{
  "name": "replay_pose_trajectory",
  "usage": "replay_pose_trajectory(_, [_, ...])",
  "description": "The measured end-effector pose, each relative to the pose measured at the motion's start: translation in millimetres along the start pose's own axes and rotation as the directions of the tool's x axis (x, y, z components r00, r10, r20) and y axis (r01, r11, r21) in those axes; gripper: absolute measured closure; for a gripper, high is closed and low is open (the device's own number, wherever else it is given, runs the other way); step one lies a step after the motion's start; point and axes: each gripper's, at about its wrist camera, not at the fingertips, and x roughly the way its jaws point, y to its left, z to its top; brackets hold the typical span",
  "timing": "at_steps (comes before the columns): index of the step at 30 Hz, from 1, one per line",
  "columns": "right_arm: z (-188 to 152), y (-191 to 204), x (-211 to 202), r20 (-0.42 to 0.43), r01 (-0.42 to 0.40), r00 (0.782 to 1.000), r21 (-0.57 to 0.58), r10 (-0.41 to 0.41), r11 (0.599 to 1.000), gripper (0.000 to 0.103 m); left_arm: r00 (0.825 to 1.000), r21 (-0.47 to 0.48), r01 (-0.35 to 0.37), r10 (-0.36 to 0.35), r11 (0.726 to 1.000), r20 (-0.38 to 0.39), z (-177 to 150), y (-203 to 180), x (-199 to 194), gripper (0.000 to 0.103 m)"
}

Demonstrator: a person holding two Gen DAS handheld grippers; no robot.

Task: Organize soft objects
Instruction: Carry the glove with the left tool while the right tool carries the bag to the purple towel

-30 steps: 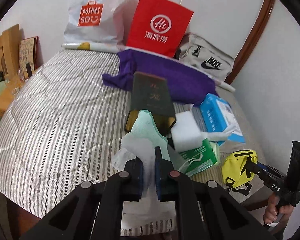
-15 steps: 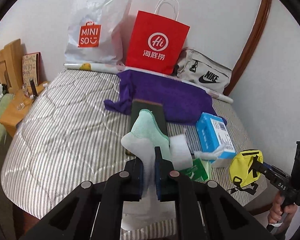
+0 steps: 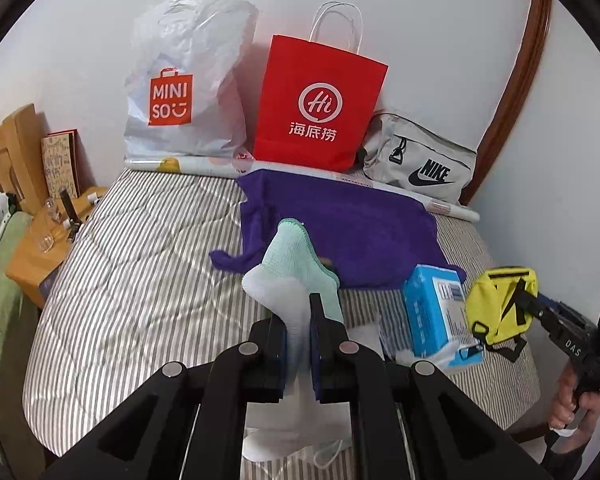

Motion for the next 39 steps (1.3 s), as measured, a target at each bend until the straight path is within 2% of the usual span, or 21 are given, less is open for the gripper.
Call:
replay_pose_trajectory(8, [39,3,10,0.047,0.001,0.999,-0.025,0.000,1.000,0.077,1.000,0.010,0.013,-0.013,1.000,-0.012,36,-11,21,0.094])
replay_pose_trajectory(16, [67,-5,34,0.051,-0.001,0.999,-0.023,0.002,1.000,0.077,1.000,0.008,0.015,-0.015,1.000,-0.020,68,-21,48,0.094])
replay_pose_trajectory(29, [92,-21,92,0.001,0.013,1.000,-0.023,-0.013,1.000,0.077,0.997,0.002,0.032,-0.032,0.999,-0.075,105,-31,113,0.094])
replay_pose_trajectory(39, [100,-33,142,-0.055,0.018,0.998,-0.020,-0.019,1.000,0.077,0.992,-0.019,0.018,-0.020,1.000,-0.121,117,-15,159,0.094])
